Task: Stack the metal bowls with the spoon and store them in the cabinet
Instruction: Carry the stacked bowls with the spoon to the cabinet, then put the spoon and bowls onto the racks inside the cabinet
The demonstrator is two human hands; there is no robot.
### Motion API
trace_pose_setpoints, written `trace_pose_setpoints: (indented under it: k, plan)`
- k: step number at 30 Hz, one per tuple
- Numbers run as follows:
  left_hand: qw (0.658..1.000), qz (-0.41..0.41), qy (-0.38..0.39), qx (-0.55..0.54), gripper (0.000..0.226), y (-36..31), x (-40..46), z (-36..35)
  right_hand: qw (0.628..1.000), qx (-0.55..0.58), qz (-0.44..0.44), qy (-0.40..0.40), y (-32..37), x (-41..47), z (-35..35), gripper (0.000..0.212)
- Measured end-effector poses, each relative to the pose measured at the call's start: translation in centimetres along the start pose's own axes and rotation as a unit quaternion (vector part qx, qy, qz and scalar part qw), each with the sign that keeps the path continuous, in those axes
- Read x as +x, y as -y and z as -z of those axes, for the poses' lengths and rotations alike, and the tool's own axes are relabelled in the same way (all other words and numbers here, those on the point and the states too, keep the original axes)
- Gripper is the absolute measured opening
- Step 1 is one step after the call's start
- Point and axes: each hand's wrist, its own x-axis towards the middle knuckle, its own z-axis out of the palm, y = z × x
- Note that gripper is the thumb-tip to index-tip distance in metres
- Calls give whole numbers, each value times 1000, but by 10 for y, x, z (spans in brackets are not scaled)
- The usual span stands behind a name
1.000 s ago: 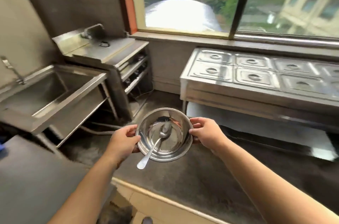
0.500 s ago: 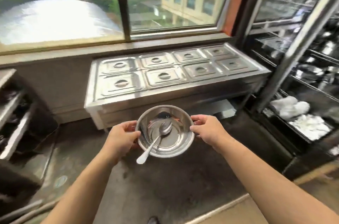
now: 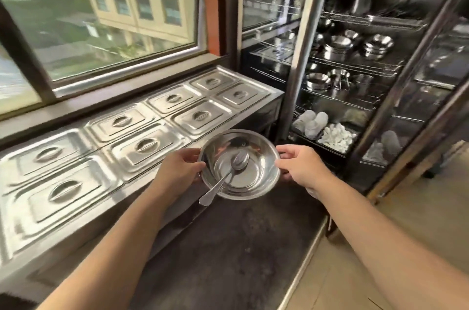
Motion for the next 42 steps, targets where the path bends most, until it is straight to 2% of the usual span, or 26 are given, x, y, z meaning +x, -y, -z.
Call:
trace_pose_setpoints:
  k: [4,13,22,27,38,42]
  plan:
    - [999,-16,28,15,53,-19,55,-39,999,42,-9,-33,-3,34,34,38]
    - [994,2,110,-15,31,-80,181,-143,992,98,-11,-83,-14,151,121,34]
    - [989,-3,147,-29,39,-155,305,-249,985,125,-25,-118,4,264,225,46]
    - [982,-15,185,-29,31,-182,360,-302,980,108,-34,-161,6,304,272,38]
    - [955,-57,289,-22,22,-218,527,-431,952,117,-87,-269,-4,416,344,51]
    - [942,-91,323,-2,21,-246,593,-476,935,129,-96,-317,4,470,369,48]
